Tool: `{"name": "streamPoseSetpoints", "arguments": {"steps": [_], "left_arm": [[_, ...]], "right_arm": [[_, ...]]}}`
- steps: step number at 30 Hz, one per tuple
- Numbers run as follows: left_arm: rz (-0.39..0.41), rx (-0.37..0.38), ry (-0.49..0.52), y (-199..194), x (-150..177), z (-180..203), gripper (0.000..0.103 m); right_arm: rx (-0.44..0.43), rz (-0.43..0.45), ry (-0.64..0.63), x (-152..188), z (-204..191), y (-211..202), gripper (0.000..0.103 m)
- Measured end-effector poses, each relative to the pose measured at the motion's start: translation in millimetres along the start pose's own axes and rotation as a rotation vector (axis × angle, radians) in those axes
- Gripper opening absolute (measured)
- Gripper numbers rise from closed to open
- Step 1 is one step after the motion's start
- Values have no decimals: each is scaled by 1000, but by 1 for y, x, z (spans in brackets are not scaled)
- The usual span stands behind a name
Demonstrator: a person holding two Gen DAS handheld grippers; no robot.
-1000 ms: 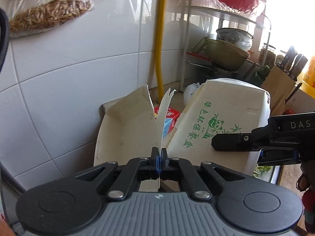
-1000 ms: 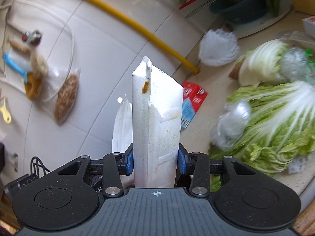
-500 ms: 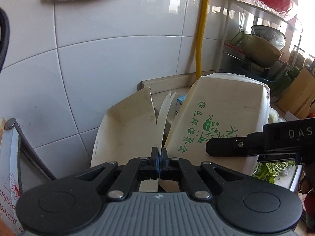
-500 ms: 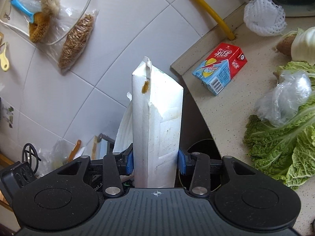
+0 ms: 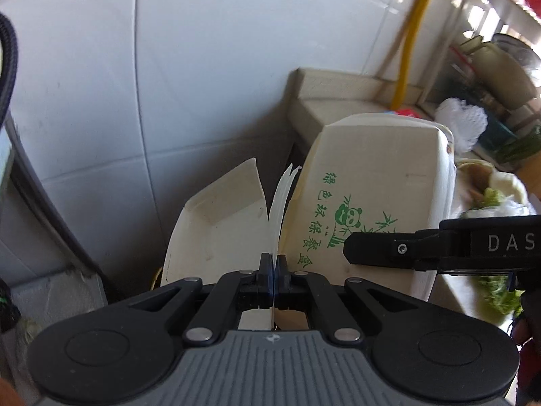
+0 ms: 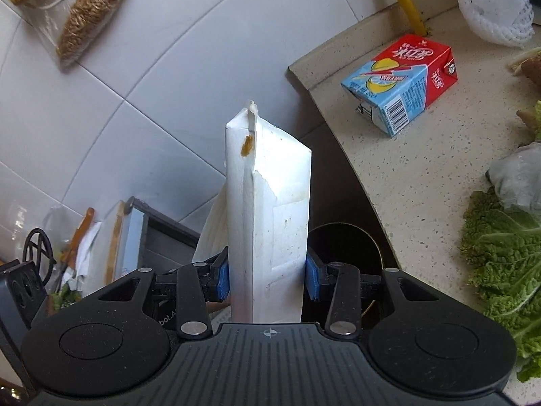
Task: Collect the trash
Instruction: 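Carry the paper tray and foam box down to the trash bin with both grippers, then open both grippers over the bin to drop the tray and box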
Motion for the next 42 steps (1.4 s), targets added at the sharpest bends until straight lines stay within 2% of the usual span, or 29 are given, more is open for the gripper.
{"name": "streamPoseSetpoints", "arguments": {"steps": [9,15,18,22,23,30,36,40,42], "left_arm": [[-122,26,-75,57,13,-18,2],[-232,20,-124,97,25,-29,3],[-292,38,-148,109,32,-32,16],[-317,10,-167,118,35,-39,24],[-321,7,-177,118,35,-41,27],[-310,21,-231,106,29,-44,35],[-269,4,-155,79,26,-25,39],[-184,21,-96,50,15,-7,40],[-118,25,-45,25,5,7,45]], "right_arm": [[103,-90,-24,0,18,61,50],[185,-158,-31,-1,37,103,50],[207,-209,-13,2,46,125,54],[226,-243,-9,5,50,144,76],[230,-246,-12,4,50,146,75],[230,-234,20,-2,51,137,75],[170,-174,47,-8,39,98,75],[121,-108,42,-7,22,55,76],[80,-62,28,-6,8,30,76]]}}
Point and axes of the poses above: each gripper's, at about its wrist camera, not at the fingertips, and y roughly the way its jaws point, z to its right, x to its underside, the point moved 8 cm from there along y, roughly the way its jaws point, and after that the axes turned 11 degrees about -x, right-handed, at the moved point
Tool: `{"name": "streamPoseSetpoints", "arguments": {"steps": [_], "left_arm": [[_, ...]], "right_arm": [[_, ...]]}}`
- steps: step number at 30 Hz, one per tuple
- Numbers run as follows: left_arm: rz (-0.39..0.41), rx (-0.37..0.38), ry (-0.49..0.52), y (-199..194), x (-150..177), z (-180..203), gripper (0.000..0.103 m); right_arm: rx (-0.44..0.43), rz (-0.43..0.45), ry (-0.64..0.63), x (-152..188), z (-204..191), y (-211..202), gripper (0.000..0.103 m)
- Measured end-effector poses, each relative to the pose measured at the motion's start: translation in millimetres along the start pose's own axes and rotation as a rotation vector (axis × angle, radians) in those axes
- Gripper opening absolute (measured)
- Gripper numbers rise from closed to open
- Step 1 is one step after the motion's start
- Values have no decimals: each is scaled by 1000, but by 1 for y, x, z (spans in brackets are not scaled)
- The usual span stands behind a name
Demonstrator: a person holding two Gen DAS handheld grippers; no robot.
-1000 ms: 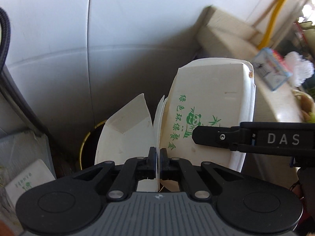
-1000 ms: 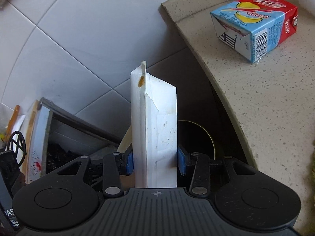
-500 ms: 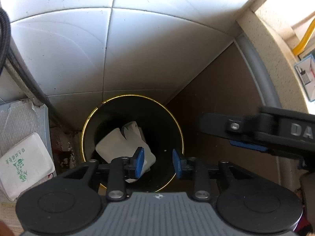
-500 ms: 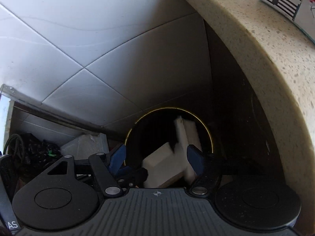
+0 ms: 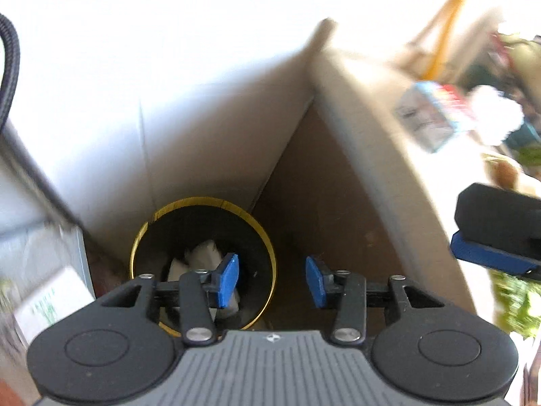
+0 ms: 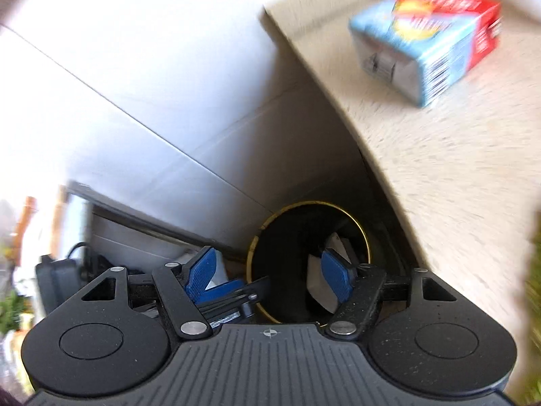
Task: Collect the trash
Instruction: 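Open both grippers over the bin to drop the tray and box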
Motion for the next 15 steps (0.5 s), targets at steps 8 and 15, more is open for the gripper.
{"name": "streamPoseSetpoints", "arguments": {"steps": [8,15], "left_arm": [[391,99,307,-106,-12,89,97],[413,243,455,-136,6,159,99]], "right_arm": [[-6,307,-65,8,-8,-128,77],[155,509,6,35,41,-221,80]]}}
Point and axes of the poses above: each gripper's, at about its wrist camera, not at the fingertips, and y roughly the way its jaws point, z to its right, x to its underside, the point moved 8 cm from there along y, roughly the way its jaws point, and after that the axes turned 11 degrees about -x, right-handed, at the moved point
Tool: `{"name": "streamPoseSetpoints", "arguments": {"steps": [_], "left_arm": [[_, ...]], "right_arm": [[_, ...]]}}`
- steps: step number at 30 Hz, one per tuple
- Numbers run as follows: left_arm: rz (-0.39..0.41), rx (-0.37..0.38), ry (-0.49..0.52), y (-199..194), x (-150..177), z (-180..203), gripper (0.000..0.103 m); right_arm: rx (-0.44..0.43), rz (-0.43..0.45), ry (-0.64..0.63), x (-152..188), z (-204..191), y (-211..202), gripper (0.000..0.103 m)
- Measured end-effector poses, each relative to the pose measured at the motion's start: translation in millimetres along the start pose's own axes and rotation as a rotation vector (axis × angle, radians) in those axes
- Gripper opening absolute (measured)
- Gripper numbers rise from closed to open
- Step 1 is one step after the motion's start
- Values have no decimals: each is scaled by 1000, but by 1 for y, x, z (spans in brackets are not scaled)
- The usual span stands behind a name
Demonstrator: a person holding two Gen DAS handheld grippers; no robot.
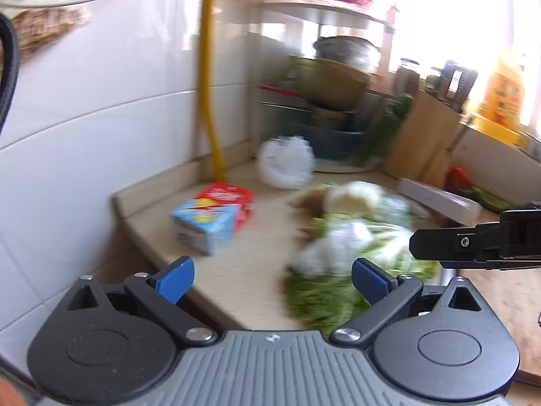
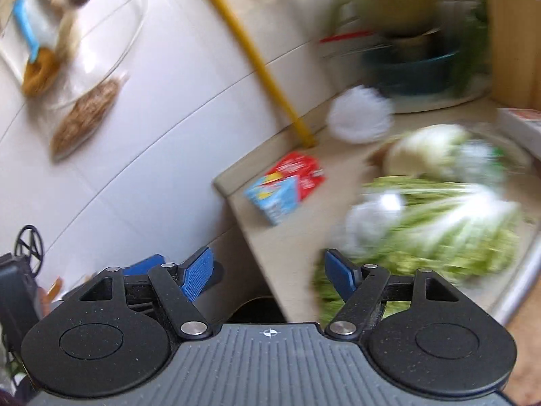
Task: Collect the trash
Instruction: 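Open both grippers over the bin to drop the tray and box, then grasp the iced tea carton with the left gripper while the right grasps the plastic bag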
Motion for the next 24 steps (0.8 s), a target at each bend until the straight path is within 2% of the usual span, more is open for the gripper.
{"name": "streamPoseSetpoints", "arguments": {"steps": [6,11,14,16,17,19,20,22,24], "left_arm": [[-18,109,20,-17,7,51,99],[-105,197,-1,-35,37,83,97],[-93,225,23,-51,43,94,96],[-81,293,49,-61,43,101,98],[-75,335,56,-65,42,105,103],[-76,422,66,-68,40,110,103],[-82,437,66,-65,40,110,103],[-86,406,67,-57,36,108,102],[-56,346,84,-48,29,101,102]], "right_arm": [[106,103,67,5,43,-51,80],[159,136,100,19,59,-81,80],[177,154,108,24,64,-97,80],[182,168,112,25,68,-107,80],[184,173,112,27,70,-110,80],[194,176,121,28,74,-113,80],[196,172,130,29,77,-112,80],[198,177,142,29,78,-111,80],[211,190,137,26,77,-111,80]]}}
Point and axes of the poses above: each gripper's, at about its wrist camera, not at the fingertips, and y roughly the way its jaws point, z to its right, x to its underside, the point moved 8 cm from there along y, roughly the way its jaws point, and after that the axes turned 11 degrees about -x, right-handed, at the moved point
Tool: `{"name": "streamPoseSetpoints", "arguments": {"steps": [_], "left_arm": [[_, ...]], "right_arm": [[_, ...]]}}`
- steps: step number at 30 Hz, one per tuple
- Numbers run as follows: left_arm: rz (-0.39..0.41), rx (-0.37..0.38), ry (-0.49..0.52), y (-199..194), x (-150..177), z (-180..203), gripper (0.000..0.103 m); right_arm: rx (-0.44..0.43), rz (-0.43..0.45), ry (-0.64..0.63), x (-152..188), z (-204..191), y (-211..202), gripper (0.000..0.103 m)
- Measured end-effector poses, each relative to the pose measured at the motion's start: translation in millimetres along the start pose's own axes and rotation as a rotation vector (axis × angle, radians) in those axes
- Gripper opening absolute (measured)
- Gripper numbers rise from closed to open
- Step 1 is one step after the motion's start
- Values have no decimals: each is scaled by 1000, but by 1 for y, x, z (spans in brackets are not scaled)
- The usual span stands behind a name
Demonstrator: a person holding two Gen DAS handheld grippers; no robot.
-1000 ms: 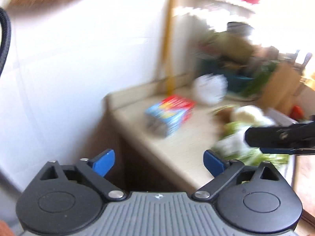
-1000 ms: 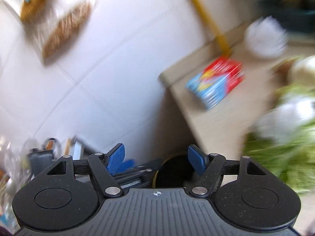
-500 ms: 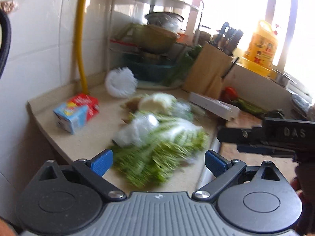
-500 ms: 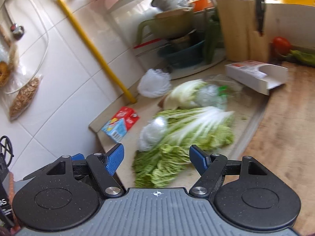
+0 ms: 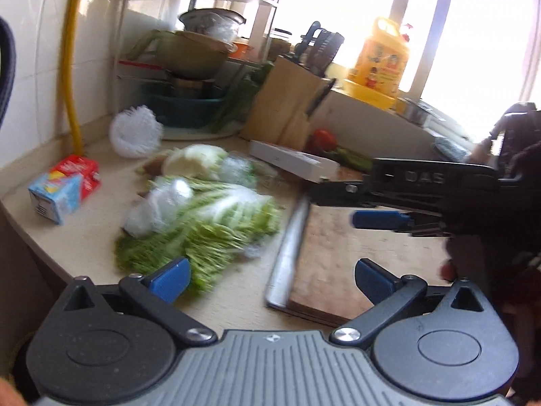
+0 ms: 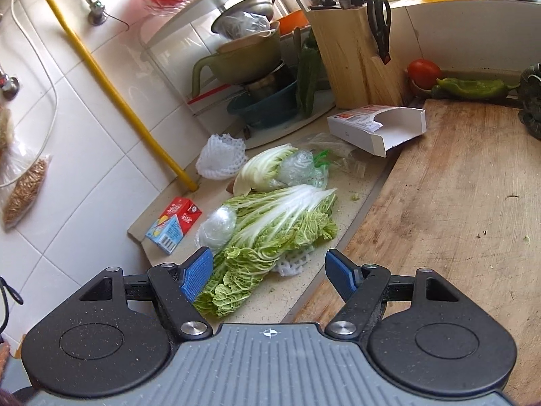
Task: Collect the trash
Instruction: 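Grasp the iced tea carton with the left gripper while the right grasps the plastic bag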
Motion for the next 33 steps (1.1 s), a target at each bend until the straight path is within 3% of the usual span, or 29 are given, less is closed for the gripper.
{"name": "streamPoseSetpoints", "arguments": {"steps": [3,12,20,26,33], "left_arm": [[84,-76,39,8,-17,-16,102],[187,-288,146,38,-57,-76,102],[148,-451,139,74,-71,-147,102],[94,-506,180,105,-71,-180,102],[50,-499,196,128,-68,-201,102]], "right_arm": [[15,2,-7,-4,-2,4,80],[55,2,-50,-19,-16,27,80],[69,-22,-66,-27,-22,55,82],[62,-54,-76,-31,-30,83,82],[55,-90,-93,-36,-41,114,82]]}}
Point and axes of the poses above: each gripper's, at about its wrist camera, not at the fingertips, and y roughly the way its jaws point, z to its right, x to its underside, the point moved 8 cm from there along y, roughly the way its jaws point, and after that the axes turned 11 degrees about -x, right-handed, at the moved point
